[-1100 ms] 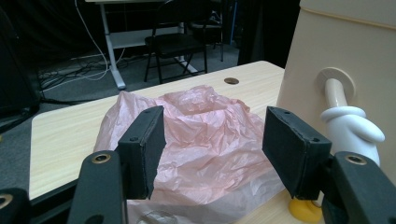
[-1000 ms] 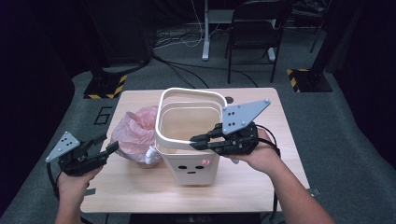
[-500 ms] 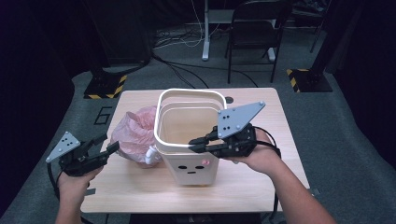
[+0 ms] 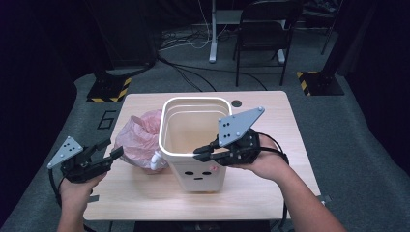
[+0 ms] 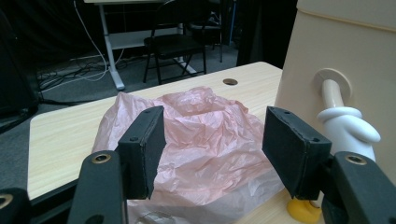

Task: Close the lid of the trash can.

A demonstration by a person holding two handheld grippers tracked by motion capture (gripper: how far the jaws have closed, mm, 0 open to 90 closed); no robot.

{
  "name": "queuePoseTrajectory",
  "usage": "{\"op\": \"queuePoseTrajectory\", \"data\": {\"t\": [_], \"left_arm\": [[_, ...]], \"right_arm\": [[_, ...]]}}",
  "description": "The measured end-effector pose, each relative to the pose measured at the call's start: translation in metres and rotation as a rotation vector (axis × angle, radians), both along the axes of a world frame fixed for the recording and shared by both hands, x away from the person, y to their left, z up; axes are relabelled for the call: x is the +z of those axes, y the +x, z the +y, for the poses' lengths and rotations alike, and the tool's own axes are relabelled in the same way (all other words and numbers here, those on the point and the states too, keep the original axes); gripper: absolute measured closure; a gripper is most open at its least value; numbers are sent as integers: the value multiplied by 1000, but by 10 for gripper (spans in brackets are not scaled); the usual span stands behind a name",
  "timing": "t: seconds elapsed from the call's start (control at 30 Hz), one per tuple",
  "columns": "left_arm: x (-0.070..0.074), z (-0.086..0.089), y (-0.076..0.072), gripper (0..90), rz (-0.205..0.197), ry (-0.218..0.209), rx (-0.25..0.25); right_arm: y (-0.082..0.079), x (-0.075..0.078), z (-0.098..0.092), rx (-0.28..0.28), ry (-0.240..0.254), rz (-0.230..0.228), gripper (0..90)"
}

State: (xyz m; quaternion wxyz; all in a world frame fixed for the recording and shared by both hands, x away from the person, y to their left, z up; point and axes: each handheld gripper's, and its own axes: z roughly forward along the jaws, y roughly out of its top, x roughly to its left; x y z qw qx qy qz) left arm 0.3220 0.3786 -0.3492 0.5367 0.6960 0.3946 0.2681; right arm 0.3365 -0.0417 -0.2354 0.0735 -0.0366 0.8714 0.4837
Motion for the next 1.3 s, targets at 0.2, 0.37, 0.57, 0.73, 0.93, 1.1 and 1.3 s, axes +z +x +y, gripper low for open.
{"op": "queuePoseTrajectory", "data": {"t": [0.2, 0.37, 0.57, 0.73, 0.93, 1.1, 1.3], "left_arm": [[0, 0, 1, 388, 1, -2, -2], [0, 0, 0, 388, 0, -6, -1], [0, 3, 1, 388, 2, -13, 9], [-4, 3, 4, 388, 17, -6, 10], [-4, 0, 7, 387, 18, -1, 4], [-7, -4, 13, 387, 26, -1, -9], [-7, -8, 15, 384, 28, 1, -22]], "right_arm": [[2, -3, 0, 2, 3, 9, 837], [3, -9, 4, -2, -6, 14, 826], [4, -19, 0, -21, 40, 18, 750], [11, -19, -13, -40, 126, 90, 651], [14, -23, -21, -63, 169, 119, 581], [13, -25, -29, -93, 194, 115, 562], [9, -26, -41, -146, 231, 105, 549]]}}
